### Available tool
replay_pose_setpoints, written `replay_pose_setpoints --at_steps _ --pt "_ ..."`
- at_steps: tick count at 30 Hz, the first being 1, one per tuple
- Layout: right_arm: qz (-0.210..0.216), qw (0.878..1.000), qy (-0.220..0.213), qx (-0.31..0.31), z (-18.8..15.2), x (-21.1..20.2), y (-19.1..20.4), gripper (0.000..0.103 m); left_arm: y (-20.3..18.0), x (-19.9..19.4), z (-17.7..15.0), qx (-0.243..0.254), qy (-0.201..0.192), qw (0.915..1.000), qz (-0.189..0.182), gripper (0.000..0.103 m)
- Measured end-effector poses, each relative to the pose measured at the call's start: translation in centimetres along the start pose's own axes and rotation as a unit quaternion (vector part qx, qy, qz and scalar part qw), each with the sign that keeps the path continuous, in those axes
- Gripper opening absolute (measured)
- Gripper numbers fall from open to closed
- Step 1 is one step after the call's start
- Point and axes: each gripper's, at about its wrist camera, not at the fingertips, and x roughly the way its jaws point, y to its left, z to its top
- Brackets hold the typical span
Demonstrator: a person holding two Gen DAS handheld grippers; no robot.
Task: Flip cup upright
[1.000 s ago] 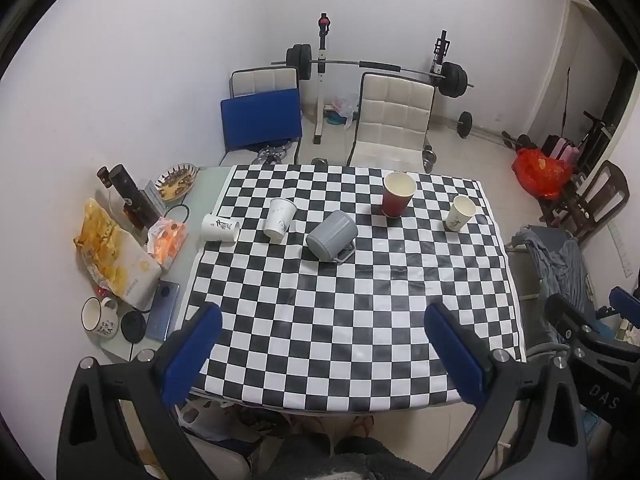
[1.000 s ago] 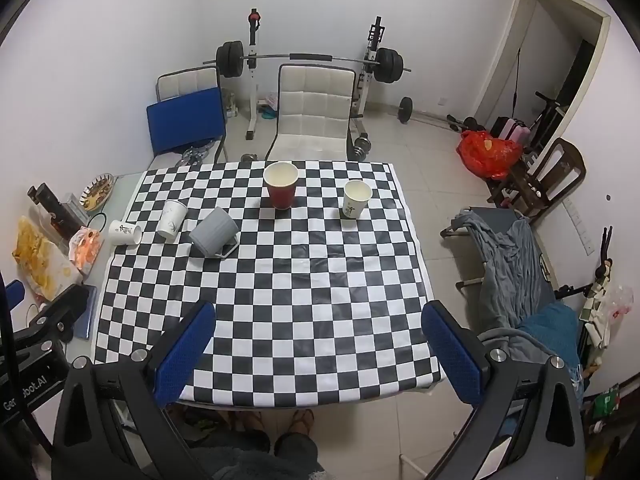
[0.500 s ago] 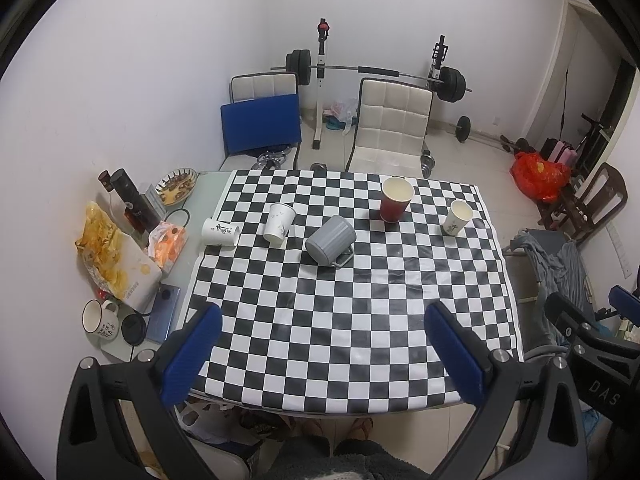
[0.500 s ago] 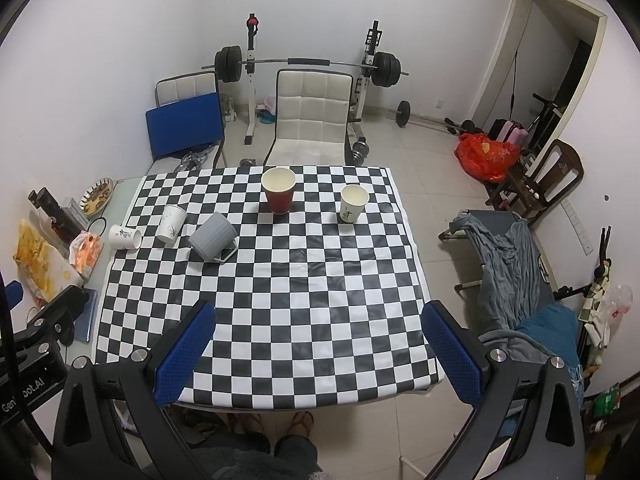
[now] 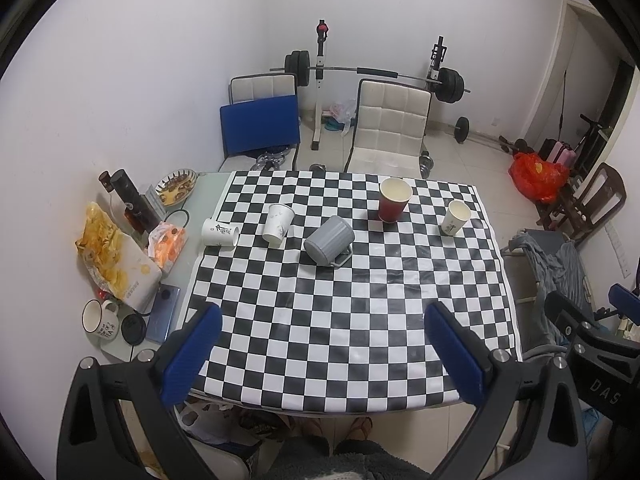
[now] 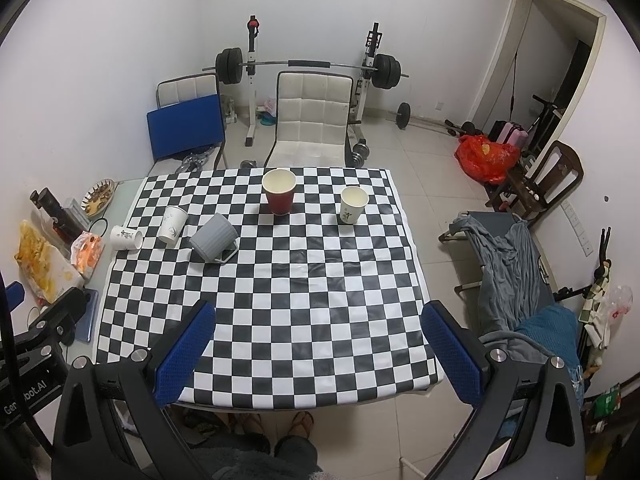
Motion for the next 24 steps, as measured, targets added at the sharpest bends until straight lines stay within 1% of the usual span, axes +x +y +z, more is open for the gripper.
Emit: replay_pose_setpoints --at_steps 5,8,12,15,17,19,22,23,24 --pt "0.001 1.000 0.000 0.000 0.0 0.0 0.0 0.103 -0.3 0.1 0.0 0.002 -0.020 0.9998 0.003 0.103" --pt "0.000 1.000 -0.001 0.002 0.0 -0.1 -0.1 0.103 -0.4 0.0 0.0 0.001 -0.017 0.9999 0.002 0.103" --pt "0.000 1.000 -0.001 0.001 -0.1 0.0 -0.1 0.103 -0.2 0.0 -0.1 0.000 -0.025 0.9997 0.000 0.103" --pt "0.001 1.000 0.000 0.001 -0.1 0.0 -0.1 0.103 -0.1 0.0 -0.1 -0.003 -0.018 0.9998 -0.003 0.103" --pt "0.001 1.000 0.000 0.001 -0.2 0.1 -0.1 0.103 -0.1 -0.1 -0.2 -0.002 -0.025 0.9997 -0.002 0.103" --pt "0.003 1.000 0.001 0.002 -0.2 0.1 -0.2 0.103 0.0 -0.2 -0.3 -0.001 -0.041 0.9991 0.002 0.103" --pt "0.005 1.000 0.003 0.005 -0.1 0.4 -0.4 0.103 -0.4 -0.2 0.3 -0.008 -0.046 0.9988 0.015 0.103" --pt "0.004 1.000 0.005 0.006 0.1 0.7 -0.5 0.103 -0.6 0.1 0.6 -0.009 -0.049 0.9984 0.025 0.103" --pt "0.002 1.000 0.007 0.007 0.2 1.2 -0.5 0.103 -1.1 0.8 1.1 -0.007 -0.039 0.9986 0.034 0.103"
